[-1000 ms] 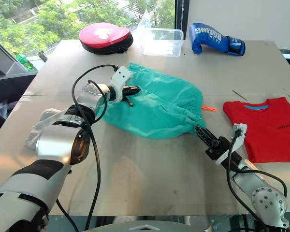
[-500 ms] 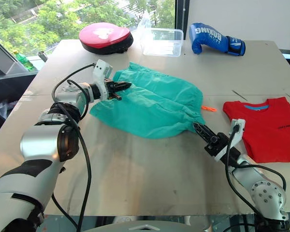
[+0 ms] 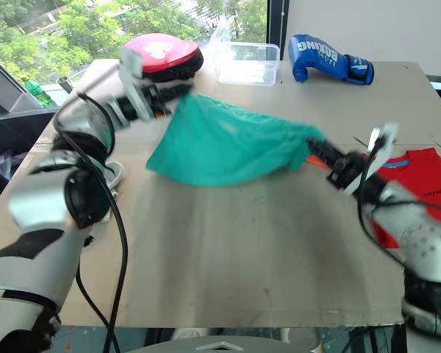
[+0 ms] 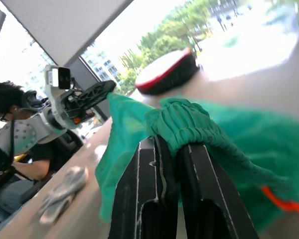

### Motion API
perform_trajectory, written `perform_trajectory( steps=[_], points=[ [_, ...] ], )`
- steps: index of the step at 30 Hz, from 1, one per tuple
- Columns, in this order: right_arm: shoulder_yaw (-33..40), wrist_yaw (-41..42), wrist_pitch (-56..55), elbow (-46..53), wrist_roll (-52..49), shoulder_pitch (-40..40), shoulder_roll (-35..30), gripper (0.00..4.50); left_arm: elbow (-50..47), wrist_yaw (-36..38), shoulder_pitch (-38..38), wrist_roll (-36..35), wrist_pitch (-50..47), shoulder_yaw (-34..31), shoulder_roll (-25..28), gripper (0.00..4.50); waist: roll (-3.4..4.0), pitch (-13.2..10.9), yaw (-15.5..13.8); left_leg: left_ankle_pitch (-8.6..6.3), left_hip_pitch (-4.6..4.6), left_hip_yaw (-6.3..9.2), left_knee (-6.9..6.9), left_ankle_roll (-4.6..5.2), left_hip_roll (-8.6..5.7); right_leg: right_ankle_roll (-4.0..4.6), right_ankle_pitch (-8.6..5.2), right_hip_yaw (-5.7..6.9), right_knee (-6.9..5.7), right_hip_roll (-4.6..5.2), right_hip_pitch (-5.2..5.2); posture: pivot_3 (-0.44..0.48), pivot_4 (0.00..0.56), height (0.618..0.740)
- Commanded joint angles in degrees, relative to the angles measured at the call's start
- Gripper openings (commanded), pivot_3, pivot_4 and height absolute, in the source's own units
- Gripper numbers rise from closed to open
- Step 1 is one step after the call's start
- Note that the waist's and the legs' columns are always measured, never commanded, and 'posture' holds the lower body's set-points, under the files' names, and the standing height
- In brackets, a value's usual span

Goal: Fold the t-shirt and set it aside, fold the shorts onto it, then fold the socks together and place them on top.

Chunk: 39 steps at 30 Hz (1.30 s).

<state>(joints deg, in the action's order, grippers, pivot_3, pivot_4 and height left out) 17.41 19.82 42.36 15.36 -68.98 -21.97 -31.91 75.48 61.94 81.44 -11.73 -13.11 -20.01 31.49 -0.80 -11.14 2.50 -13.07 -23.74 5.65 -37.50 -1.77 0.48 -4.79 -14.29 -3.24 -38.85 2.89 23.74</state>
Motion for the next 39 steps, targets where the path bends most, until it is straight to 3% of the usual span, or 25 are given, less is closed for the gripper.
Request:
perform_trajectory(
  steps=[1, 8, 11, 14, 18, 24, 28, 33, 35, 39],
  points=[
    [1.0, 4.2, -3.9, -12.4, 7.3, -17.0, -5.4, 0.0, -0.1, -10.5, 8.2, -6.6, 2.0, -8.0, 2.1, 0.08, 0.06, -0.1, 0.2, 0.0, -0.05, -0.07, -0.01, 0.0, 0.0, 0.0, 0.0, -0.06, -0.02, 0.01, 0.1, 0.0, 0.15, 0.731],
    [0.7, 13.0, -12.2, -30.0, 17.6, -40.7, -9.2, 0.0, 0.4, -18.9, 20.8, -12.2, 3.5, -15.7, 6.3, 0.08, 0.08, -0.1, 0.4, 0.0, -0.23, -0.1, 0.28, -0.02, -0.03, -0.01, -0.01, 0.0, 0.07, 0.09, 0.37, 0.0, 0.15, 0.731],
    [1.5, 15.9, -14.1, -33.9, 19.6, -47.1, -9.9, 0.0, 0.3, -19.6, 25.0, -14.1, 3.1, -17.9, 8.9, 0.08, 0.08, -0.1, 1.1, 0.14, -0.88, -0.12, 0.1, -0.24, -0.06, -0.01, -0.01, -0.01, 0.0, 0.12, 0.98, 0.0, 0.15, 0.731],
    [2.3, 18.2, -12.8, -33.8, 19.1, -48.9, -10.1, 0.0, 0.0, -18.4, 26.6, -14.1, 2.0, -17.9, 11.2, 0.08, 0.09, -0.1, 1.5, 0.15, -1.04, -0.13, 0.19, -0.27, -0.06, -0.01, -0.01, -0.01, 0.0, 0.14, 1.16, 0.0, 0.15, 0.731],
    [4.1, 17.9, -5.5, -25.9, 14.0, -43.5, -9.1, 0.0, -1.2, -11.6, 24.1, -11.7, -2.4, -13.8, 13.8, 0.08, 0.11, -0.1, 1.5, 0.15, -0.97, -0.11, 0.24, -0.27, -0.06, 0.0, -0.01, 0.0, -0.03, 0.13, 1.13, 0.0, 0.15, 0.731],
    [3.6, 13.4, 8.5, -4.8, -0.8, -23.4, -4.4, 0.0, -7.7, 2.1, 8.8, -7.1, -11.0, -3.6, 16.2, 0.08, 0.22, 0.0, 1.9, 0.15, -0.84, -0.1, 0.06, -0.23, -0.06, 0.01, 0.0, -0.04, -0.35, 0.12, 1.03, 0.0, 0.15, 0.731],
    [0.2, 10.9, 11.0, 1.9, -3.3, -16.2, -1.1, 0.0, -22.9, 8.6, -7.9, -5.9, -11.4, 4.0, 12.6, 0.08, 0.23, 0.0, 2.2, 0.22, -0.88, -0.07, -0.01, -0.29, -0.07, 0.03, 0.0, -0.08, -0.64, 0.12, 1.19, 0.0, 0.15, 0.731],
    [-1.2, 7.7, 11.4, 2.7, -5.4, -17.0, 0.8, 0.0, -47.2, 6.6, -25.9, -8.9, -13.6, 8.6, 5.2, 0.08, 0.2, 0.0, 1.9, 0.23, -0.91, -0.04, -0.15, -0.31, -0.06, 0.04, 0.0, -0.12, -0.8, 0.13, 1.19, 0.0, 0.15, 0.731],
    [-0.8, 6.1, 11.2, 1.9, -5.6, -18.3, 0.7, 0.0, -56.7, 4.7, -32.8, -7.6, -9.5, 13.1, -0.2, 0.08, 0.19, 0.0, 1.7, 0.22, -0.96, -0.01, -0.25, -0.3, -0.06, 0.04, 0.0, -0.1, -0.79, 0.1, 1.21, 0.0, 0.15, 0.731],
    [0.1, 4.5, 11.7, 2.2, -7.9, -18.9, -0.1, 0.0, -62.9, 0.0, -38.8, -4.4, -3.2, 18.5, -6.8, 0.08, 0.19, 0.0, 0.6, 0.22, -0.94, -0.05, -0.37, -0.29, -0.07, 0.04, 0.01, -0.13, -0.8, 0.12, 1.14, 0.0, 0.15, 0.731]
  ],
)
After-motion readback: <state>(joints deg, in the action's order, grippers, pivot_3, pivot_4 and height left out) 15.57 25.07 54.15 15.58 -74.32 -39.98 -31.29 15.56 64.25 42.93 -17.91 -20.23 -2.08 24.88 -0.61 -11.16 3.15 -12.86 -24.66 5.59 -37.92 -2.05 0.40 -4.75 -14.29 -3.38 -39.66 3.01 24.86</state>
